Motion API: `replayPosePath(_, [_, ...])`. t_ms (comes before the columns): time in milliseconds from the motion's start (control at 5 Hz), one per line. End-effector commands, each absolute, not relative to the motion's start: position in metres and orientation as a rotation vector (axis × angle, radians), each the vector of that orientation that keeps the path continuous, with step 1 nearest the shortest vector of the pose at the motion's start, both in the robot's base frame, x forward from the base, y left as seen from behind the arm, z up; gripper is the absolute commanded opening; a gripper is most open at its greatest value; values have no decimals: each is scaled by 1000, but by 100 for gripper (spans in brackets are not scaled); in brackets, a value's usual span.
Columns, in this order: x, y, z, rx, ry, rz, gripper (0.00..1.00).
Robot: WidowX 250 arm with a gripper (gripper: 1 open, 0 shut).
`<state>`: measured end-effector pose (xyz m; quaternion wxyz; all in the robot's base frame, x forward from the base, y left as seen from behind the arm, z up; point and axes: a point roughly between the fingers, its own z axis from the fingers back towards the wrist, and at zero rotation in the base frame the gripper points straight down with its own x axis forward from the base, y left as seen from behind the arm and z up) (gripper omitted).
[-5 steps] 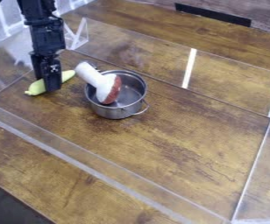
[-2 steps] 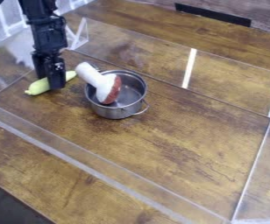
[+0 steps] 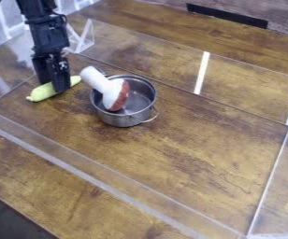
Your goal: Move the green spoon to the right
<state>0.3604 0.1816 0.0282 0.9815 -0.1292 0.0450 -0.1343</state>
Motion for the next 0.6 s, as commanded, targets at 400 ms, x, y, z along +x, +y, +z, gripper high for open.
replayPosePath(400, [352,204,33,-273,106,-139,100])
